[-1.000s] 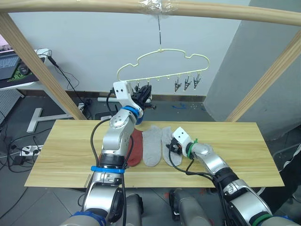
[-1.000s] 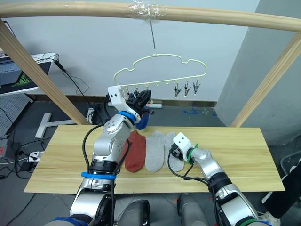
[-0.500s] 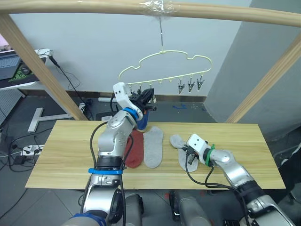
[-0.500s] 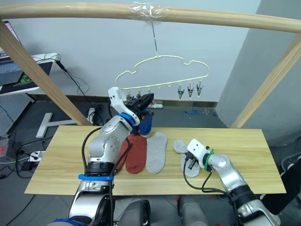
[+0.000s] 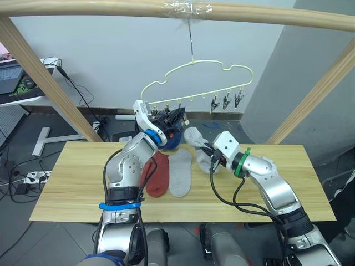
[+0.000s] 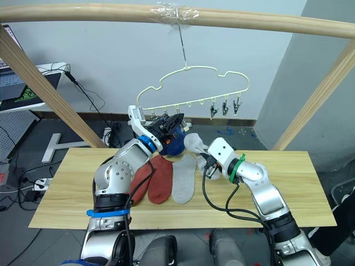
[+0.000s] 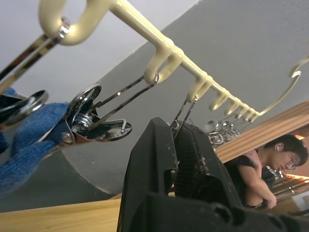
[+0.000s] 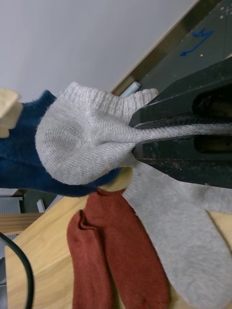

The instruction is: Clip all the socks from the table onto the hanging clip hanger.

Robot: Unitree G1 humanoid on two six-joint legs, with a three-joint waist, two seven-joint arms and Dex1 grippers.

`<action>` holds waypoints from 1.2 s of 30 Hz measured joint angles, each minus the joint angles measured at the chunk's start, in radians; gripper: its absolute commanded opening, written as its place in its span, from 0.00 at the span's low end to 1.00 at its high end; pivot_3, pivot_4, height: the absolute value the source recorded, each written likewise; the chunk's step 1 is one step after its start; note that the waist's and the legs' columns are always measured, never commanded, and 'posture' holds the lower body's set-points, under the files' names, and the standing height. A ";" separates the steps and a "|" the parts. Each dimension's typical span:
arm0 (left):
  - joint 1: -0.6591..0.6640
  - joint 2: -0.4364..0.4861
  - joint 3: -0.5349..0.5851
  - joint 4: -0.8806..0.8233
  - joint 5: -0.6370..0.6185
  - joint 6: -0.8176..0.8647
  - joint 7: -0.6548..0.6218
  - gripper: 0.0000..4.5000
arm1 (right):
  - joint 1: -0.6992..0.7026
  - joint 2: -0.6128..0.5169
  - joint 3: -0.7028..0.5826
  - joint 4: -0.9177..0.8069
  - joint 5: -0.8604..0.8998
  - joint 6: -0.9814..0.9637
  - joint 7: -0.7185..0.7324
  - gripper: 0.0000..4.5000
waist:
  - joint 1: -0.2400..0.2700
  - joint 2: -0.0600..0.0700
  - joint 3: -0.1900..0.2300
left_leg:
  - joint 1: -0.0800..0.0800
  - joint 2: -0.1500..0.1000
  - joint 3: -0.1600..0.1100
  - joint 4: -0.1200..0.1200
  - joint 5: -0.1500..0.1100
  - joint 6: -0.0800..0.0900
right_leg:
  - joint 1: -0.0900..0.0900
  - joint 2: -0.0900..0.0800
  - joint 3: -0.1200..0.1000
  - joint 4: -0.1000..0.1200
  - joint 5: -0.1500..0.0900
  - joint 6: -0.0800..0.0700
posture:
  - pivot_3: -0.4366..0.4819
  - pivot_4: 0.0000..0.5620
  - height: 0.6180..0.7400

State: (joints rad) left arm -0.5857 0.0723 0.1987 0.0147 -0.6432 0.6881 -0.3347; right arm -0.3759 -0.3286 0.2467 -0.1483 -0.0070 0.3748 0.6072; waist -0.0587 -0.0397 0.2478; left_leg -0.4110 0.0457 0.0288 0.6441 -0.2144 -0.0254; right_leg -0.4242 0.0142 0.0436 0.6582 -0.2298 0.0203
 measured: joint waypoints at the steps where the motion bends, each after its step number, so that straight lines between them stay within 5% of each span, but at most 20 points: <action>1: 0.002 0.000 -0.001 -0.003 -0.001 0.001 0.001 0.01 | -0.001 0.002 0.000 0.000 0.000 0.006 -0.001 0.01 | 0.000 0.000 0.000 | 0.000 0.000 0.000 0.000 0.000 0.000 | 0.000 0.000 0.000 0.000 0.000 0.000 | 0.40 0.43 1.00; 23: 0.018 0.001 0.016 -0.021 -0.049 0.007 0.029 0.01 | -0.049 0.051 -0.032 -0.077 0.069 0.124 -0.040 0.01 | 0.000 0.000 0.000 | -0.003 0.000 -0.001 -0.001 0.000 0.000 | -0.002 0.000 -0.001 -0.001 0.000 0.000 | 0.40 0.43 1.00; 31: -0.020 -0.035 0.160 0.007 -0.218 0.092 0.145 0.01 | 0.024 0.041 -0.075 -0.162 0.110 0.145 -0.059 0.01 | -0.004 0.000 0.000 | -0.004 0.000 -0.002 -0.001 0.000 0.000 | -0.003 0.000 -0.001 -0.002 0.000 0.000 | 0.40 0.43 1.00; 36: -0.021 -0.033 0.158 0.009 -0.242 0.112 0.152 0.01 | 0.023 0.063 -0.088 -0.189 0.137 0.145 -0.079 0.01 | -0.004 0.000 0.000 | -0.004 0.000 -0.001 -0.001 0.000 0.000 | -0.003 0.001 -0.001 -0.002 0.000 0.000 | 0.40 0.44 1.00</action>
State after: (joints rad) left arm -0.6068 0.0394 0.3569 0.0238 -0.8856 0.7997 -0.1829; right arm -0.3525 -0.2660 0.1590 -0.3375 0.1301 0.5199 0.5277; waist -0.0631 -0.0396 0.2481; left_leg -0.4154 0.0455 0.0273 0.6432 -0.2144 -0.0253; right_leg -0.4276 0.0152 0.0422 0.6565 -0.2298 0.0204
